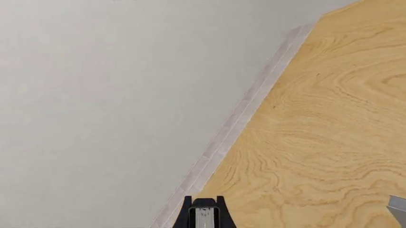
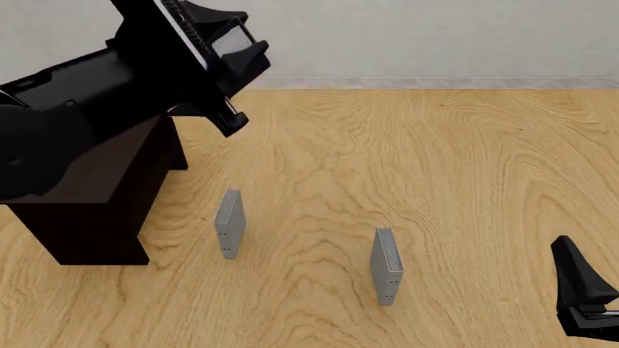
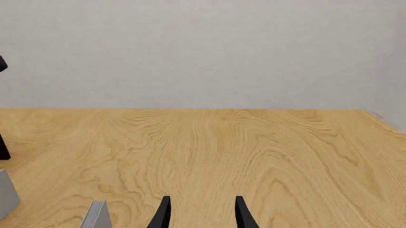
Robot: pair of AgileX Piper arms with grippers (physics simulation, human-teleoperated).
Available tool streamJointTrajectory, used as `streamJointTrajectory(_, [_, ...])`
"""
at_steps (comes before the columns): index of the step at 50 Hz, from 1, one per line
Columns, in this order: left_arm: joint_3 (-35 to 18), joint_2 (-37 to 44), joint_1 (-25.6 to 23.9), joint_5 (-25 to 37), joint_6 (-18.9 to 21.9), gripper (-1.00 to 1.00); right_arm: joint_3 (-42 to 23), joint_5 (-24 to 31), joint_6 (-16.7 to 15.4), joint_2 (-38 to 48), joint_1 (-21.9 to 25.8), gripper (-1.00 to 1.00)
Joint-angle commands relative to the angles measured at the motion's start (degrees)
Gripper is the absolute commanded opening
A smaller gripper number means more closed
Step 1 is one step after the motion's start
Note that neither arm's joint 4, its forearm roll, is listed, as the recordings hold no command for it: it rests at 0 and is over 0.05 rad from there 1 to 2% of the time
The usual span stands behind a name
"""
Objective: Pick up the book in the middle and place it on the cabinet shelf.
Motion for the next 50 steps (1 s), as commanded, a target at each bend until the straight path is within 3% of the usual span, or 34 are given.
streamJointTrajectory(1, [2.9, -4.1, 1.6, -1.5, 3.5, -1.0, 0.0, 0.0, 0.0, 0.0, 0.0, 1.0])
streamJointTrajectory(23, [5.6, -7.8, 4.3, -2.8, 8.6, -1.0, 0.0, 0.0, 0.0, 0.0, 0.0, 1.0])
streamJointTrajectory(29, [6.0, -8.4, 5.0, -2.6, 12.3, -1.0, 0.0, 0.0, 0.0, 0.0, 0.0, 1.0])
streamJointTrajectory(50, [8.4, -9.6, 9.7, -3.3, 17.8, -1.0, 0.0, 0.0, 0.0, 0.0, 0.0, 1.0])
